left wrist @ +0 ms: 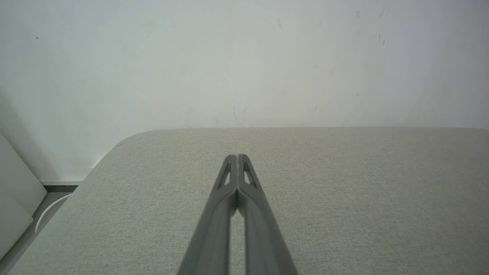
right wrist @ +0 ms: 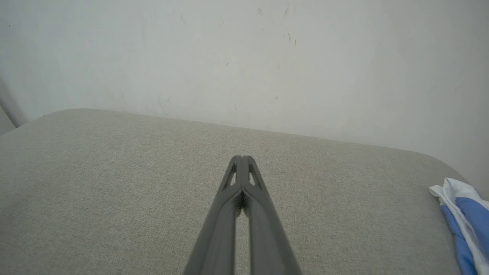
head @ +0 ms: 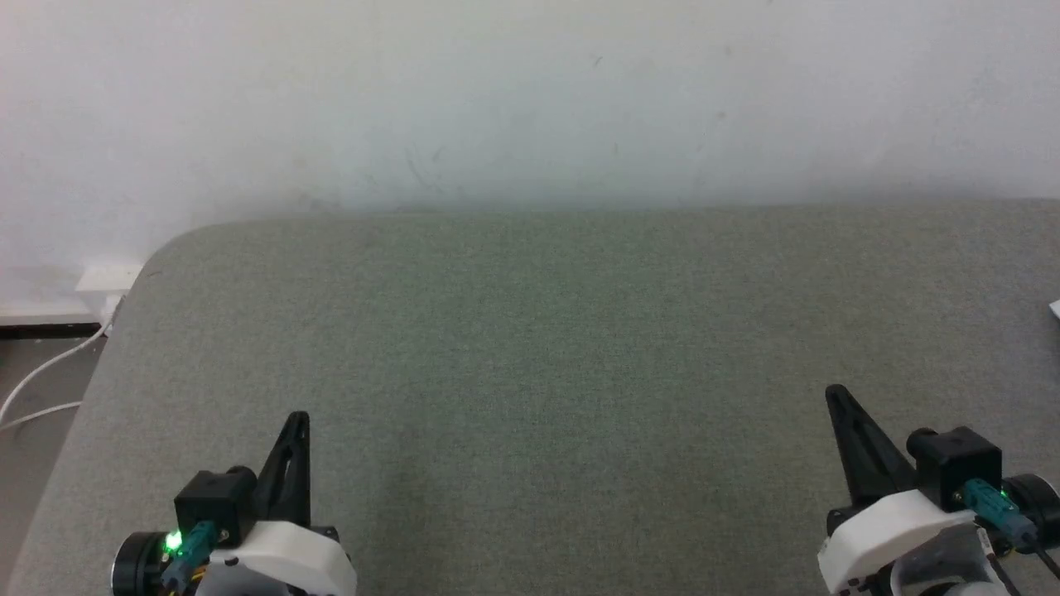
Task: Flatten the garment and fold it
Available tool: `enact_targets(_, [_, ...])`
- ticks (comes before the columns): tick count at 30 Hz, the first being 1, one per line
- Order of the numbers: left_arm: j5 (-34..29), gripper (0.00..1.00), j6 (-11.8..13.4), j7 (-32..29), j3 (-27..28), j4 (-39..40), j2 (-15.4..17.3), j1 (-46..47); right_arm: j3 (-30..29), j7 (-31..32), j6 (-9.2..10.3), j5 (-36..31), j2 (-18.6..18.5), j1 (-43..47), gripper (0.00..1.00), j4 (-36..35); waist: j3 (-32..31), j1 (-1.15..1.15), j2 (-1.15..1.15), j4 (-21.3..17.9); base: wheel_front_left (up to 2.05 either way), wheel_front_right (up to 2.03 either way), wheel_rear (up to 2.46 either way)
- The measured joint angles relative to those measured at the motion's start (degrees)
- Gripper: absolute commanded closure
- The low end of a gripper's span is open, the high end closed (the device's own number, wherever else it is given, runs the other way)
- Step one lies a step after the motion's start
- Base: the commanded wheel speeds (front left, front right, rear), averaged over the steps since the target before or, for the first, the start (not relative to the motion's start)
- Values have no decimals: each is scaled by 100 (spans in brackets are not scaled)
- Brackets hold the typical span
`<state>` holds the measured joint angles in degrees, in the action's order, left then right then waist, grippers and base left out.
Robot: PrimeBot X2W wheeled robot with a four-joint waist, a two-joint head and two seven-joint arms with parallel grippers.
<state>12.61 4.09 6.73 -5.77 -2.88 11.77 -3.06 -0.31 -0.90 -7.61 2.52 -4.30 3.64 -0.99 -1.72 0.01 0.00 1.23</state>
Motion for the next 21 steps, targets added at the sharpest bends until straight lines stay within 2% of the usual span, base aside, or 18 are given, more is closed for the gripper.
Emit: enact_targets(21, [-426, 100, -114, -245, 201, 98, -314, 90, 12, 36, 0, -60, 51, -114, 100, 29, 64, -1, 0, -46, 0, 0, 0])
